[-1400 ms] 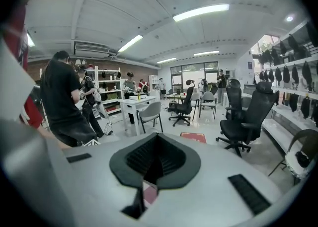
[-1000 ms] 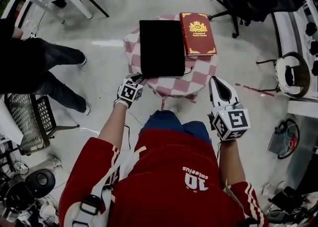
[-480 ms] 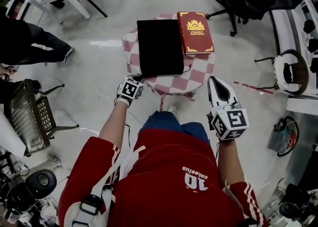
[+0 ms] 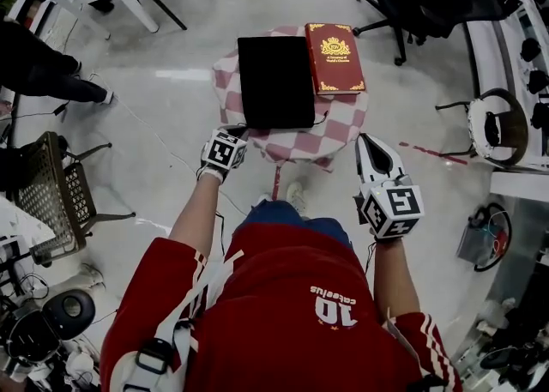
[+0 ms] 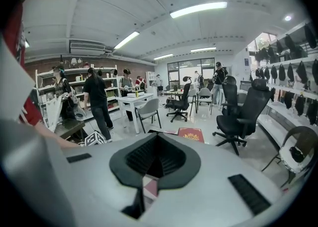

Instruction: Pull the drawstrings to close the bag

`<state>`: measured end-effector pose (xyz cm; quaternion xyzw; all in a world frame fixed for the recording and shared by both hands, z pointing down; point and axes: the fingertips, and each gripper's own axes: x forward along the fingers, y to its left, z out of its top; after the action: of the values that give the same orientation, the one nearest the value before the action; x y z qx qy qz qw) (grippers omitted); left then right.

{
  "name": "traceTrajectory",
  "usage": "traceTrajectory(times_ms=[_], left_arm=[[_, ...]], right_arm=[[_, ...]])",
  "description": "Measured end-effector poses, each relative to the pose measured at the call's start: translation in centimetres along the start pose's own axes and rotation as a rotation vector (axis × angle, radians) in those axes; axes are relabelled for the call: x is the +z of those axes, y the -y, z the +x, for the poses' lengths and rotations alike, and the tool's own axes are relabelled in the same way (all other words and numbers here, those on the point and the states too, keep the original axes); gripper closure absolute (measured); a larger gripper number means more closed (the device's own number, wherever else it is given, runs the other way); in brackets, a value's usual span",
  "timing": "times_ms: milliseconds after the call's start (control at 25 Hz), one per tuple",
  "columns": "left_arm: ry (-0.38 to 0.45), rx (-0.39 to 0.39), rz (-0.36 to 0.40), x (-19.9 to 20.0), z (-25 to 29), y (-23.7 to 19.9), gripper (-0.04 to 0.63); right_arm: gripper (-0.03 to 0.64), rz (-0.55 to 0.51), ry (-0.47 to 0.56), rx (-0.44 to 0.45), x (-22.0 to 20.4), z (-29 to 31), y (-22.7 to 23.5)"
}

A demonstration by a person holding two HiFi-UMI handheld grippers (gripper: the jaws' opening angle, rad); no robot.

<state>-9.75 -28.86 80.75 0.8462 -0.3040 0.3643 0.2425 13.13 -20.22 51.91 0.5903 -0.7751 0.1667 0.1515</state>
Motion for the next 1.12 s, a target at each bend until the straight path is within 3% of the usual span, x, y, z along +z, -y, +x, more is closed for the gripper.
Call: traceTrajectory(times_ms=[640,1120], left_arm=[[0.188,0.003,-0.068,7.0,-4.9,1.3,0.575],[0.243,0.010,-0.006,9.9,-6.8,3.3,0.575]], right_arm=[[0.601,-0.004,0.012,-0.039,0.1,-0.9,-0.3],[0.600,-0.022,0.030,-0.020,-0.9,-1.4,-0.2]])
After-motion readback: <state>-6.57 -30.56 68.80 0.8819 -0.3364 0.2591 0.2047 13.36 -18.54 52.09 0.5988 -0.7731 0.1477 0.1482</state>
